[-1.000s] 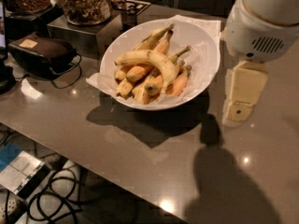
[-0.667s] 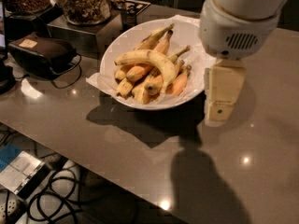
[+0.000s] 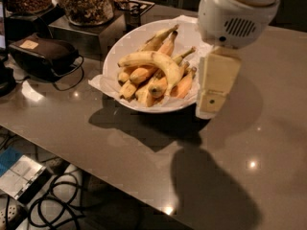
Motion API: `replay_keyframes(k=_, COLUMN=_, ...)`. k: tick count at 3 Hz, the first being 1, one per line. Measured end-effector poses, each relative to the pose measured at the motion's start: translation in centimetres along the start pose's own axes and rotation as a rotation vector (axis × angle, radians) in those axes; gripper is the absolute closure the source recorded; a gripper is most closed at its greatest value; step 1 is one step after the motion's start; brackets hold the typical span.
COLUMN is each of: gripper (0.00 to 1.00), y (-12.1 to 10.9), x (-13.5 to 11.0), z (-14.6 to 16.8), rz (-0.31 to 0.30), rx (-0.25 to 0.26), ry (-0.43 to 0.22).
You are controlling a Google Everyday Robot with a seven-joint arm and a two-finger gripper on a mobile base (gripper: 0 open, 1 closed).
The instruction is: Pick banana from white bowl
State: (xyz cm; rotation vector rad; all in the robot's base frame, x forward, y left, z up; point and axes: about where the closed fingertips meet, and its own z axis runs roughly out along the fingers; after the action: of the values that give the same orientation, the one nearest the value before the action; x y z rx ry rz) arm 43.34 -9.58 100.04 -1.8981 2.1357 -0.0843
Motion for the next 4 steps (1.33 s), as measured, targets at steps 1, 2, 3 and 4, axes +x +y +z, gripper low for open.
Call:
replay_keyframes(k=1, gripper=0.0, y=-1.3, x=-2.7, z=0.1, rz=0.039, rx=-0.041, ry=-0.071)
replay_keyframes(k=2, gripper=0.18, y=-2.6, x=-4.3, z=0.5, rz=0.087, rx=-0.06, ry=-0.092)
replay_keyframes(k=3, gripper=0.28, y=-3.5, x=-4.9, z=0.6, rz=0.146, rx=-0.03, ry=-0.077)
replay_keyframes(k=4, gripper=0.34, y=-4.5, x=-4.9, z=0.7, rz=0.202, rx=-0.002, ry=-0.052)
